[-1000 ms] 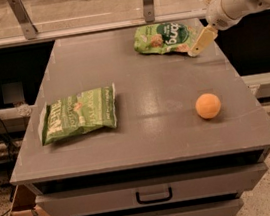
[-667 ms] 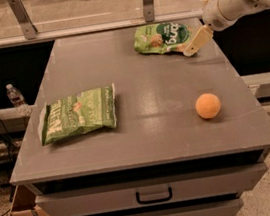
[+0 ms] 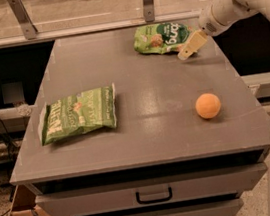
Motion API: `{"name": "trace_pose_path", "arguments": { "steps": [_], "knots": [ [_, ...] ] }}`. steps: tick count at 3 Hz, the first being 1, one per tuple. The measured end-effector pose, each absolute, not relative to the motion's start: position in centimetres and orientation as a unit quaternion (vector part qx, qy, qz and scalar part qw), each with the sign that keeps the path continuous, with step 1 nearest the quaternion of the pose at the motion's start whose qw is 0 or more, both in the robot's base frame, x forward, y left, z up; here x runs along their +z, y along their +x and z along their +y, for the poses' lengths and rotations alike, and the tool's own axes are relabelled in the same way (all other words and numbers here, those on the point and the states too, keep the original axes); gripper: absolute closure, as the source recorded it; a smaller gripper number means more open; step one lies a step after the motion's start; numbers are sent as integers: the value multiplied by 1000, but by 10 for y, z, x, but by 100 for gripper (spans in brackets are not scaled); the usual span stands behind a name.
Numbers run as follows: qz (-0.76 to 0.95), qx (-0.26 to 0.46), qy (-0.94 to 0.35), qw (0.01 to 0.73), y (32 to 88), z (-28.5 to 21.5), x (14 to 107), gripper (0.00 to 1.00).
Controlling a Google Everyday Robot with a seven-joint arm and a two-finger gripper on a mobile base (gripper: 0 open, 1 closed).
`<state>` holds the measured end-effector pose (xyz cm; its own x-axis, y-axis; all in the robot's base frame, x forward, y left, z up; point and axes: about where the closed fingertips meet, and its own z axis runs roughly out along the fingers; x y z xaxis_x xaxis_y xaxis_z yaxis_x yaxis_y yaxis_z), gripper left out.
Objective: Move green rice chip bag near orange
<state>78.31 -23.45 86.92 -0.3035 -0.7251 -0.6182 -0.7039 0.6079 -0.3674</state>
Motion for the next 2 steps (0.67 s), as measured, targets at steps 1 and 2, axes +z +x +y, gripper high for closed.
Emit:
{"name": "trace_pose_path", "arguments": {
  "steps": [1, 2],
  "knots": [
    [825, 8, -422, 376, 783, -228, 858, 25],
    [830, 21, -415, 372, 783, -222, 856, 48]
  ]
}}
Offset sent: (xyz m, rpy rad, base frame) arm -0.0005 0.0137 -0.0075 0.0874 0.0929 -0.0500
